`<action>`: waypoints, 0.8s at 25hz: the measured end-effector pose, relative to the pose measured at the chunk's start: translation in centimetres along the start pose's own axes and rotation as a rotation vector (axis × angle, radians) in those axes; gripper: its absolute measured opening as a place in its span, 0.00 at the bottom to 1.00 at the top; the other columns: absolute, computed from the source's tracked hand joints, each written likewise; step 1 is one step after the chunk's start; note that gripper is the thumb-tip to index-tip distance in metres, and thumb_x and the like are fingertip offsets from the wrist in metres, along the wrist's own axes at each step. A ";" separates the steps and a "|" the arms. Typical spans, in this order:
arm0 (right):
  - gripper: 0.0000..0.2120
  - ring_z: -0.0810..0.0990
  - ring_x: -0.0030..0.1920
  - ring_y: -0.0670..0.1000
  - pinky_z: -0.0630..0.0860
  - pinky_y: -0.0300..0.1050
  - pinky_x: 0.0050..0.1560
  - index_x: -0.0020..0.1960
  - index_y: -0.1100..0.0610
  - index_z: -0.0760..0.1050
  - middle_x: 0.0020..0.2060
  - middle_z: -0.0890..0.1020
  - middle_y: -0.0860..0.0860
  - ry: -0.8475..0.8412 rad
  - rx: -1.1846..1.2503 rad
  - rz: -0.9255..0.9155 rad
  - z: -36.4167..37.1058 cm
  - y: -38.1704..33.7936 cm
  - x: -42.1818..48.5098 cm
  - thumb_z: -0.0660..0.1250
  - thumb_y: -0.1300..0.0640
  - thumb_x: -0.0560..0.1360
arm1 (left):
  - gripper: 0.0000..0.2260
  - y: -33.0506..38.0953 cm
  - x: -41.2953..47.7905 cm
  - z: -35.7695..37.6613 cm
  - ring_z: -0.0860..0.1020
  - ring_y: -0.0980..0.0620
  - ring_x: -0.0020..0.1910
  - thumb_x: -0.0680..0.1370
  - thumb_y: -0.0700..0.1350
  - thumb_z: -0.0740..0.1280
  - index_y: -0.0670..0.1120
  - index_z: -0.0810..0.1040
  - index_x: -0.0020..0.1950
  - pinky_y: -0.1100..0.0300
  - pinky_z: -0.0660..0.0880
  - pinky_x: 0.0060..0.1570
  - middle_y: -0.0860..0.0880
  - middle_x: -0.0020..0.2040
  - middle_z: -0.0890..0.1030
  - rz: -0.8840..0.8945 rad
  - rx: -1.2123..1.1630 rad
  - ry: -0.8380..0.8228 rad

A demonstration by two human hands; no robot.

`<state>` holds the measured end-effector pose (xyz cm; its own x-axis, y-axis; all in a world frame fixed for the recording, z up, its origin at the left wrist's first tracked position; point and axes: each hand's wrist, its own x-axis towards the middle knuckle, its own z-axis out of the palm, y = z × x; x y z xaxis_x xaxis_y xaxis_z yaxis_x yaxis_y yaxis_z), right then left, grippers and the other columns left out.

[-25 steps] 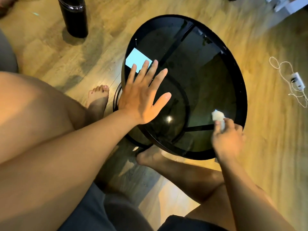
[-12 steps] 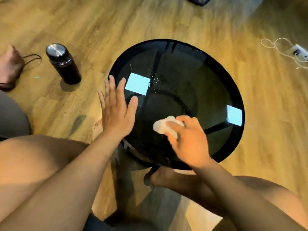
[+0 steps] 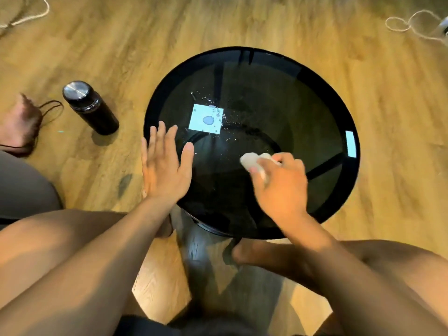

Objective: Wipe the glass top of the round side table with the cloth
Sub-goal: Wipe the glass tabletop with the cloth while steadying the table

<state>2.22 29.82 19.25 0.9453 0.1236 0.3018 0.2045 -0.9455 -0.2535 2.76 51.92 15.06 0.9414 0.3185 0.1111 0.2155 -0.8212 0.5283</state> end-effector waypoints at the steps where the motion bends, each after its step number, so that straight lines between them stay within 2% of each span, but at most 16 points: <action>1: 0.05 0.76 0.39 0.61 0.75 0.51 0.41 0.44 0.55 0.82 0.41 0.79 0.57 -0.034 0.045 -0.077 0.7 -3.4 -1.1 0.72 0.54 0.70 | 0.30 0.0 0.0 -0.1 0.50 0.48 0.80 0.80 0.61 0.45 0.46 0.61 0.78 0.46 0.43 0.78 0.43 0.80 0.57 -0.003 -0.001 -0.002; 3: 0.10 0.73 0.45 0.57 0.73 0.50 0.46 0.51 0.53 0.82 0.48 0.77 0.55 -0.178 0.133 -0.134 1.7 -8.8 -3.1 0.68 0.50 0.73 | 0.31 0.0 -0.1 -0.2 0.50 0.48 0.80 0.80 0.61 0.45 0.45 0.63 0.77 0.46 0.43 0.78 0.43 0.80 0.59 -0.011 -0.041 0.005; 5: 0.13 0.72 0.48 0.55 0.73 0.49 0.46 0.55 0.50 0.81 0.51 0.76 0.54 -0.263 0.198 -0.167 2.0 -8.9 -3.7 0.67 0.47 0.74 | 0.30 0.2 -0.2 -0.2 0.50 0.49 0.80 0.81 0.60 0.46 0.44 0.64 0.77 0.47 0.43 0.78 0.44 0.80 0.59 -0.013 -0.052 0.019; 8: 0.11 0.76 0.47 0.56 0.77 0.47 0.38 0.51 0.47 0.83 0.50 0.77 0.51 -0.347 0.204 -0.255 -0.4 -1.9 -3.7 0.72 0.47 0.70 | 0.29 0.5 -0.3 -0.2 0.50 0.48 0.80 0.81 0.59 0.46 0.43 0.63 0.77 0.48 0.43 0.78 0.43 0.80 0.59 0.003 -0.043 0.010; 10: 0.10 0.78 0.49 0.58 0.79 0.50 0.38 0.50 0.46 0.83 0.51 0.78 0.50 -0.336 0.131 -0.260 -2.3 4.7 -3.0 0.74 0.49 0.68 | 0.29 0.5 -0.2 -0.2 0.51 0.47 0.80 0.81 0.57 0.47 0.42 0.64 0.76 0.48 0.43 0.78 0.42 0.79 0.60 0.007 -0.068 0.014; 13: 0.11 0.78 0.53 0.61 0.79 0.56 0.48 0.52 0.49 0.84 0.52 0.78 0.52 -0.397 -0.084 -0.100 -4.8 13.8 0.4 0.73 0.50 0.70 | 0.29 0.1 -0.1 -0.2 0.52 0.47 0.80 0.81 0.57 0.47 0.42 0.64 0.76 0.50 0.43 0.78 0.42 0.79 0.61 -0.001 -0.081 0.015; 15: 0.12 0.79 0.55 0.60 0.76 0.52 0.54 0.53 0.53 0.84 0.50 0.80 0.54 -0.403 -0.153 -0.069 -5.8 16.4 1.8 0.70 0.49 0.73 | 0.27 0.1 -0.1 -0.1 0.53 0.47 0.80 0.81 0.56 0.48 0.43 0.64 0.76 0.51 0.43 0.78 0.43 0.79 0.62 -0.004 -0.075 0.027; 17: 0.14 0.80 0.54 0.58 0.74 0.49 0.53 0.55 0.53 0.83 0.51 0.80 0.54 -0.388 -0.137 -0.027 -5.9 15.0 1.0 0.69 0.48 0.74 | 0.26 0.1 -0.1 0.0 0.54 0.47 0.80 0.82 0.56 0.48 0.44 0.64 0.76 0.51 0.44 0.79 0.44 0.79 0.63 -0.001 -0.079 0.040; 20: 0.13 0.81 0.49 0.55 0.72 0.44 0.47 0.54 0.49 0.84 0.50 0.78 0.50 -0.406 -0.033 -0.018 -5.0 9.1 -2.6 0.68 0.44 0.74 | 0.27 0.0 0.0 0.0 0.55 0.48 0.79 0.82 0.57 0.47 0.45 0.64 0.76 0.50 0.45 0.79 0.45 0.78 0.64 0.000 -0.090 0.050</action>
<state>0.37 19.36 20.76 0.9665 0.2430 -0.0831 0.2200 -0.9503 -0.2203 2.77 51.95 15.03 0.9269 0.3434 0.1516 0.1893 -0.7763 0.6012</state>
